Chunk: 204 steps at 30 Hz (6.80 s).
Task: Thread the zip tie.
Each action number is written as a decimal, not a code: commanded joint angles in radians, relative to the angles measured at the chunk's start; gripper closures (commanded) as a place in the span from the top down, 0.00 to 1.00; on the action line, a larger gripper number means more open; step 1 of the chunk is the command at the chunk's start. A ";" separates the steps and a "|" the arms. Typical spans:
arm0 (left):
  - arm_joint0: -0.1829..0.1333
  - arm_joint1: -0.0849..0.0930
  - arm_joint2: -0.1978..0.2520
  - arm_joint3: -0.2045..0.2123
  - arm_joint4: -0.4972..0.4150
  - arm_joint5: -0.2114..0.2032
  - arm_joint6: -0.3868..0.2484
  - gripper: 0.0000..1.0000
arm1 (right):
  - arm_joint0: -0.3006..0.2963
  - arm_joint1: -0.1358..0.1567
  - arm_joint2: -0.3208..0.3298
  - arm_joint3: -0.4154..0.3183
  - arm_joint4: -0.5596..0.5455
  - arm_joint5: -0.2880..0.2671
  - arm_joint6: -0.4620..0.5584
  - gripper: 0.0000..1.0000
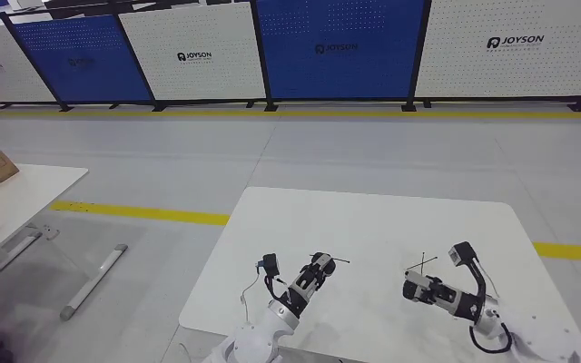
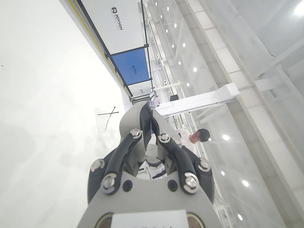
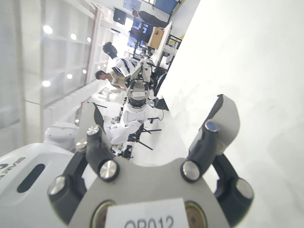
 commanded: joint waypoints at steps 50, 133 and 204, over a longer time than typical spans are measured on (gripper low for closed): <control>0.000 0.000 0.000 0.000 0.000 0.000 0.000 0.00 | 0.320 0.082 -0.100 -0.054 -0.477 0.268 0.378 1.00; 0.000 0.000 0.000 0.000 0.000 0.000 0.000 0.00 | 0.702 -0.086 -0.550 0.403 -0.707 0.627 0.303 0.25; 0.000 0.000 0.000 0.000 0.000 0.000 0.000 0.00 | 0.868 -0.356 -0.644 0.894 -0.893 0.620 0.333 0.00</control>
